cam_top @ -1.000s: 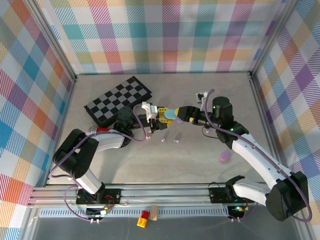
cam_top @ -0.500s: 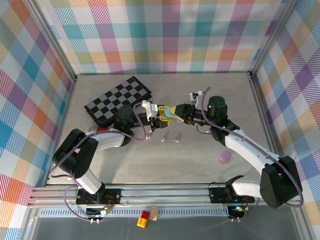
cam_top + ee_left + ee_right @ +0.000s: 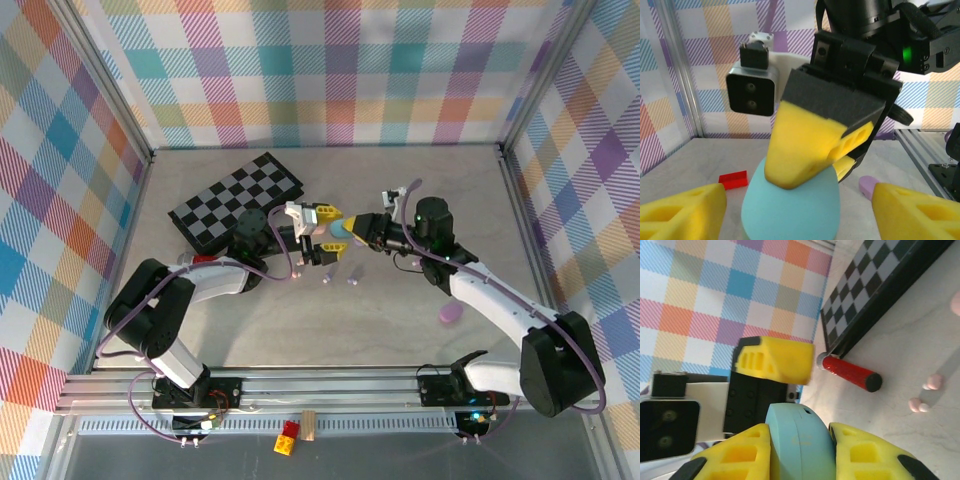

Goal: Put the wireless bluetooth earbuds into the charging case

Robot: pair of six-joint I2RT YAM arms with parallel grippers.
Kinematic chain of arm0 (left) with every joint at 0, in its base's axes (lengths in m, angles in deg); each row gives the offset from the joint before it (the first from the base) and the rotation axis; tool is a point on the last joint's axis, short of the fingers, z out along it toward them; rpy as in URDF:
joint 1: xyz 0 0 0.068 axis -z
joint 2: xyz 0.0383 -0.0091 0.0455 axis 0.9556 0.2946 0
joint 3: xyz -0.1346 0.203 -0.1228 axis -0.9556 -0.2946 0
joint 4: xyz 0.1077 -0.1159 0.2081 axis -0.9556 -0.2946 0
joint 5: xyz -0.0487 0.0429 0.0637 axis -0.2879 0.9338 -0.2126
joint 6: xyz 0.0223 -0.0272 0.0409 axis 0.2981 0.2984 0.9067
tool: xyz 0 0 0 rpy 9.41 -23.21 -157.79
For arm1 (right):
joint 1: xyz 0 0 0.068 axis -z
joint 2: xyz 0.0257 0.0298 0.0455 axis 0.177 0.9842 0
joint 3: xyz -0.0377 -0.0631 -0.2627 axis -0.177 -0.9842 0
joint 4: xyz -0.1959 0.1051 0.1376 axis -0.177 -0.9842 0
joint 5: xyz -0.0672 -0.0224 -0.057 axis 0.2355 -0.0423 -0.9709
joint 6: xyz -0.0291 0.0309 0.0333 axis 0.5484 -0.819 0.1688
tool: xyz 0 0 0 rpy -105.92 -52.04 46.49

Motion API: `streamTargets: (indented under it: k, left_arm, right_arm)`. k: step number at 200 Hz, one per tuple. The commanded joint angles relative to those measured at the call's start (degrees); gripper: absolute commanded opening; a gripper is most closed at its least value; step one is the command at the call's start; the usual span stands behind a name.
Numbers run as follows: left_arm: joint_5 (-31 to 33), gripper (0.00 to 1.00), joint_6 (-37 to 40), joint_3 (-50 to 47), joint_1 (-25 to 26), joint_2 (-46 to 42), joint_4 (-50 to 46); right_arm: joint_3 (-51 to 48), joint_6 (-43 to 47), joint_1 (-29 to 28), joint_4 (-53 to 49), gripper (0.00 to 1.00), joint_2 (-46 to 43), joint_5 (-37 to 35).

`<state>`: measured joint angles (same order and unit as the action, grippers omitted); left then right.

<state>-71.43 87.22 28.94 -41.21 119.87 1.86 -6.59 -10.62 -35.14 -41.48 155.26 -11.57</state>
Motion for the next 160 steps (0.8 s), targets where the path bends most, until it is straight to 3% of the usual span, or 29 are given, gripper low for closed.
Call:
streamTargets:
  k: [1, 33, 64, 125, 160]
  left_arm:
    - [0.85, 0.81, 1.3, -1.4, -0.63, -3.59, -0.83]
    - [5.36, 0.92, 7.48, -2.98, -0.72, -8.4, -14.67]
    - [7.62, 1.0, 13.05, -1.92, -0.72, -12.11, -29.14]
    - [12.13, 1.0, 17.69, -1.11, -1.3, -14.63, -39.66]
    - [9.68, 1.0, 15.47, -0.27, -6.25, -12.18, -39.89]
  right_arm:
    - [-1.86, 5.11, 2.54, -2.69, 0.17, -1.32, -3.99]
    - [-3.7, 11.17, 7.55, -3.08, 0.17, 2.41, -8.52]
    - [-1.38, 13.63, 11.67, 2.12, 0.17, 11.62, -11.66]
    - [11.17, 10.57, 13.7, 8.14, 0.18, 34.05, -16.06]
    - [16.83, 7.82, 14.13, 8.17, 0.18, 41.87, -15.59]
